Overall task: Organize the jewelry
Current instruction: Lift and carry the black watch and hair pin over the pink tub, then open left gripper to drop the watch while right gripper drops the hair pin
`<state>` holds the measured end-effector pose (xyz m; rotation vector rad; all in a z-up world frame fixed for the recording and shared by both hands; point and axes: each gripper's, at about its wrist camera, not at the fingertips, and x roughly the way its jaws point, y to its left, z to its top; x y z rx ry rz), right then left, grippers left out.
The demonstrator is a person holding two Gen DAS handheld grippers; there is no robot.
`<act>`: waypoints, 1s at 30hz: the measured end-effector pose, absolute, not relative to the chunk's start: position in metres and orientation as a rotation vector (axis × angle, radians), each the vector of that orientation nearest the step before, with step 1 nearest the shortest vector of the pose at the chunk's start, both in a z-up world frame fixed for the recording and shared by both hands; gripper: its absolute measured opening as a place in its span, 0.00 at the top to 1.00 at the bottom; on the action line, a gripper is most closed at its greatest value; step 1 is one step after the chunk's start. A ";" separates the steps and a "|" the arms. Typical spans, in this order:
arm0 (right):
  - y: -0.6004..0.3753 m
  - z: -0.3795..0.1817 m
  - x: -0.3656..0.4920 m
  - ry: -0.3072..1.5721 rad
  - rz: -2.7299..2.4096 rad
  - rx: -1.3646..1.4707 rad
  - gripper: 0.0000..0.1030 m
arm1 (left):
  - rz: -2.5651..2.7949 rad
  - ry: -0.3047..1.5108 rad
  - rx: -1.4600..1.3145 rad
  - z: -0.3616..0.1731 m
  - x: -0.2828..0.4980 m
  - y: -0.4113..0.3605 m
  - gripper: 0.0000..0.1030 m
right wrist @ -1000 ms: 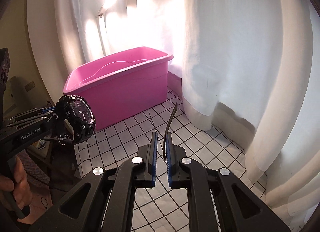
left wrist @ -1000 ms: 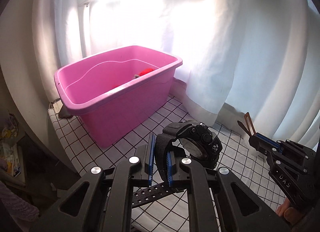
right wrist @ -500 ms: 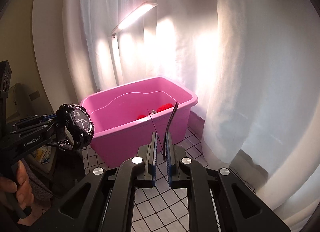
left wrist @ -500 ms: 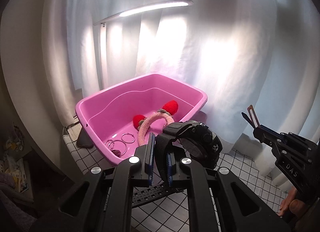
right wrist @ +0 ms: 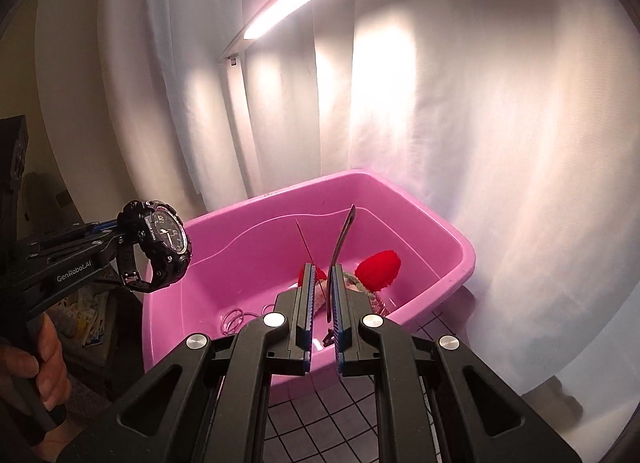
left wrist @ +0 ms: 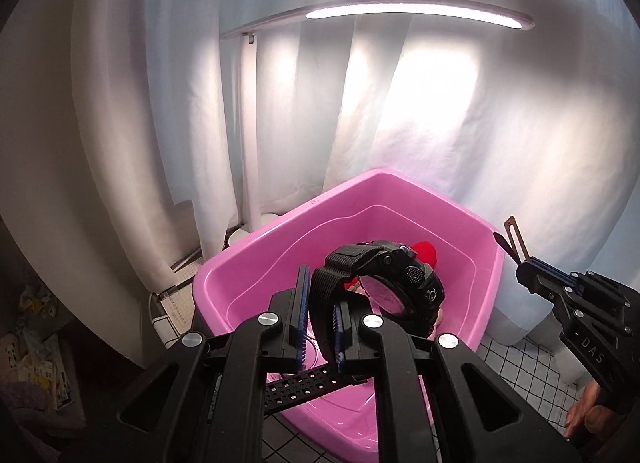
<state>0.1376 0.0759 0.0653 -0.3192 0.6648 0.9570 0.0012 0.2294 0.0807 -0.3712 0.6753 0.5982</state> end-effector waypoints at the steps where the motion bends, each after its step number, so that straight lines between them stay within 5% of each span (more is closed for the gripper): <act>1: 0.087 0.062 0.144 0.679 0.954 -0.323 0.92 | 0.594 0.687 -0.373 0.076 0.007 0.235 0.89; 17: 0.172 -0.007 0.203 0.898 0.890 -0.394 0.92 | 0.582 0.892 -0.437 0.006 0.053 0.276 0.82; 18: 0.173 -0.009 0.204 0.908 0.887 -0.391 0.81 | 0.591 0.904 -0.443 0.003 0.054 0.279 0.78; 19: 0.172 -0.010 0.205 0.907 0.877 -0.390 0.55 | 0.604 0.919 -0.441 0.001 0.055 0.280 0.77; 20: 0.172 -0.010 0.205 0.900 0.871 -0.388 0.45 | 0.616 0.935 -0.433 -0.002 0.056 0.280 0.77; 30: 0.160 -0.008 0.207 0.897 0.844 -0.364 0.41 | 0.626 0.989 -0.437 -0.010 0.059 0.278 0.62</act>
